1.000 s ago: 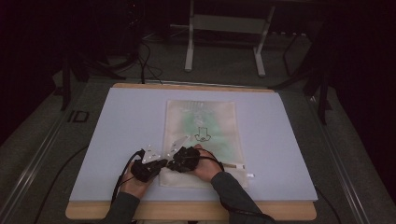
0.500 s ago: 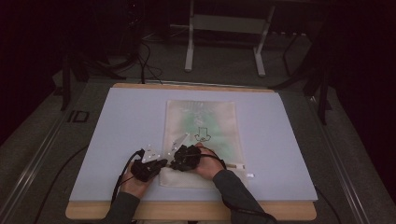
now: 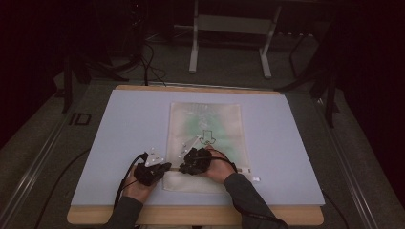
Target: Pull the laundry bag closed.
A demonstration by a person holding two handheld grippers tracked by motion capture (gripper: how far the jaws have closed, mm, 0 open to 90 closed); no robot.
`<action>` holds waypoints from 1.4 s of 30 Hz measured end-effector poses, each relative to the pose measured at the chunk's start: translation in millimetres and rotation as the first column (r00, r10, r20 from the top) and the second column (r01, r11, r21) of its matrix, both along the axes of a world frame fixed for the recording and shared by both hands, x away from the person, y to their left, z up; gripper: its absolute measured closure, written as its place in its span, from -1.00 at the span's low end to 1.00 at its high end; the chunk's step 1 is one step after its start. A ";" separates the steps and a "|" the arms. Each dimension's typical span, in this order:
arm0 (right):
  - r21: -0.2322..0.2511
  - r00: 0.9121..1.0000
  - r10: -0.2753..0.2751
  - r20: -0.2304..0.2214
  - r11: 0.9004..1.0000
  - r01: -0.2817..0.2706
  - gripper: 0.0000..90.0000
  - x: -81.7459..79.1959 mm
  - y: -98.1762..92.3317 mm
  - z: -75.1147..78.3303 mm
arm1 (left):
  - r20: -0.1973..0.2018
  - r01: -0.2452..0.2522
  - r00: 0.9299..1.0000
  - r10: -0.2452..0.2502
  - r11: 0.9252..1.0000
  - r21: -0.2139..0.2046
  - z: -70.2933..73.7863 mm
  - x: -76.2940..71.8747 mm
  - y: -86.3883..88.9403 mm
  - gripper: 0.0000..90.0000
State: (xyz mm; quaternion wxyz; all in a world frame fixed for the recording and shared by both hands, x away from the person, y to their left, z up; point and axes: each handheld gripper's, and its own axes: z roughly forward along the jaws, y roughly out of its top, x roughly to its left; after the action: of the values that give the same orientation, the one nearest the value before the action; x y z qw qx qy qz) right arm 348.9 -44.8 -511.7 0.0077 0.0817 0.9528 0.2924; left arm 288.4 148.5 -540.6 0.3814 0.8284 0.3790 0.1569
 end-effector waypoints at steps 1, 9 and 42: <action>0.001 1.000 -0.001 -0.002 1.000 0.001 0.83 0.0 -0.2 0.0 | -0.001 0.000 1.000 0.000 1.000 -0.002 -0.1 0.1 0.1 0.99; -0.013 1.000 0.003 -0.001 1.000 -0.003 0.83 -1.7 -0.1 0.4 | 0.000 -0.001 1.000 0.001 1.000 -0.005 -0.3 0.1 0.1 0.99; -0.004 1.000 -0.020 -0.005 1.000 0.020 0.83 -2.0 -18.6 4.3 | -0.004 0.001 1.000 -0.001 1.000 -0.013 -0.6 0.8 0.8 0.99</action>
State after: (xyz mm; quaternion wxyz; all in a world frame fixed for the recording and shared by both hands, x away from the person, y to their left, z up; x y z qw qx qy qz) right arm 346.9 -63.4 -507.4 0.0083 0.0918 0.9525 0.2903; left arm 289.1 149.2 -541.2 0.3862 0.8265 0.3801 0.1527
